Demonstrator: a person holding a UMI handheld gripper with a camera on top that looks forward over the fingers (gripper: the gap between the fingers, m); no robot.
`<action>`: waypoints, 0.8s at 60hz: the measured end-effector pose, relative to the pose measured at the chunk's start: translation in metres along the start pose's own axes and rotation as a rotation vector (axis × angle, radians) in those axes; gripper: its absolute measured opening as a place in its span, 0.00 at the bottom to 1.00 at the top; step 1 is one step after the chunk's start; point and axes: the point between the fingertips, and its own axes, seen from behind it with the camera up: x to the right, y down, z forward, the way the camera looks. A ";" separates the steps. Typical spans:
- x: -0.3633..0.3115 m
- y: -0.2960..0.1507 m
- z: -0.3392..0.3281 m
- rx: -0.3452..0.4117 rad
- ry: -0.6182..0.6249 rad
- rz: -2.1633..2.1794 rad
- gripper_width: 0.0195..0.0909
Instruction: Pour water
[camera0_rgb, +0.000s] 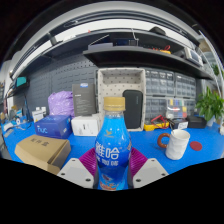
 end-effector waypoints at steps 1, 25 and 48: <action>0.001 0.000 0.001 -0.006 -0.003 0.013 0.28; 0.066 -0.047 0.042 -0.098 -0.061 0.787 0.28; 0.110 -0.064 0.062 -0.170 -0.085 1.609 0.28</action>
